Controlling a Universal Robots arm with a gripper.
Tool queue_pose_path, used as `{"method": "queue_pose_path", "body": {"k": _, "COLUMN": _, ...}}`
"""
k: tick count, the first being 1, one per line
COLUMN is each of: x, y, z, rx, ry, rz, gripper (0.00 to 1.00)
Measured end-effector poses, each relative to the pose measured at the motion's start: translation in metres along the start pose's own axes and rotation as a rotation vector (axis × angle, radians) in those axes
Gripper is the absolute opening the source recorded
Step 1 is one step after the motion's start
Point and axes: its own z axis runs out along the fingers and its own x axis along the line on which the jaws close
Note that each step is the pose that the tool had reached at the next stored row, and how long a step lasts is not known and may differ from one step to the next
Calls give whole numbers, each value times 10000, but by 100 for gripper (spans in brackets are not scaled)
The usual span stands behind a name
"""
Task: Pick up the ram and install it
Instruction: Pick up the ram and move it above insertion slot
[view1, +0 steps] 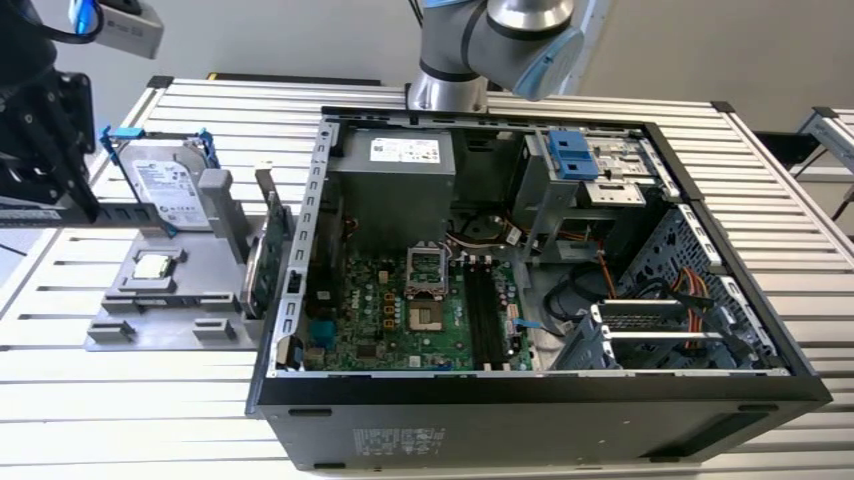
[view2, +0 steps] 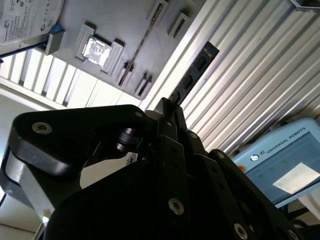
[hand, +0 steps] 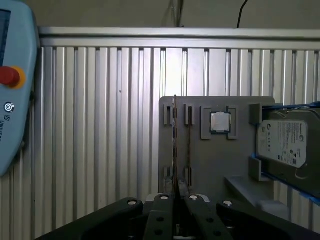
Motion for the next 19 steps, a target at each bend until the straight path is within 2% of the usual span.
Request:
{"method": "queue_pose_path", "body": {"k": 9, "x": 0, "y": 2, "z": -38, "rx": 0, "ry": 0, "rz": 1, "gripper": 0}}
{"method": "queue_pose_path", "body": {"k": 19, "x": 0, "y": -2, "z": -42, "rx": -2, "ry": 3, "rz": 1, "gripper": 0}}
